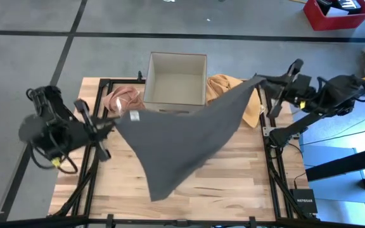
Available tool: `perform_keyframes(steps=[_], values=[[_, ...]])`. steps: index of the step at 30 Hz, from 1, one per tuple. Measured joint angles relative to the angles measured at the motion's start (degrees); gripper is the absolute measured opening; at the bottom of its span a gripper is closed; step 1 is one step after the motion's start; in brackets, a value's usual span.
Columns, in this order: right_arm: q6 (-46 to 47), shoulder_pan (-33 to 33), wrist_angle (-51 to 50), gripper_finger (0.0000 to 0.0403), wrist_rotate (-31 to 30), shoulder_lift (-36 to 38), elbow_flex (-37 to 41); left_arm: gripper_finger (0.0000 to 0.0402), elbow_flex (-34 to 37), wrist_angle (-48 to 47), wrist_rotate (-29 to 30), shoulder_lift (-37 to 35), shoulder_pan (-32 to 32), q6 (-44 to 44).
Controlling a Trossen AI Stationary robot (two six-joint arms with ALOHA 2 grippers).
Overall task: Fold towel
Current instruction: Fold the dark gray towel
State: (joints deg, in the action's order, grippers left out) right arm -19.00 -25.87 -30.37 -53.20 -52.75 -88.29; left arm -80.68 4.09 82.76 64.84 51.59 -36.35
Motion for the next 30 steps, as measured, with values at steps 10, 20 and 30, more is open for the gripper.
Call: perform_keyframes(steps=[10,20,30], values=[[-14.8,0.0,11.2,0.0005,-4.3,0.0,0.0,0.0005,0.0,28.3,-13.2,-5.2,-4.3,-25.3],[-14.0,0.0,6.8,0.0004,-6.9,0.0,1.2,0.0005,0.6,28.4,-12.8,-7.4,-8.1,-33.2],[-2.3,0.0,-3.4,0.0004,-8.6,0.0,3.3,0.0005,0.6,9.4,-11.6,-5.5,-10.0,-15.3]])
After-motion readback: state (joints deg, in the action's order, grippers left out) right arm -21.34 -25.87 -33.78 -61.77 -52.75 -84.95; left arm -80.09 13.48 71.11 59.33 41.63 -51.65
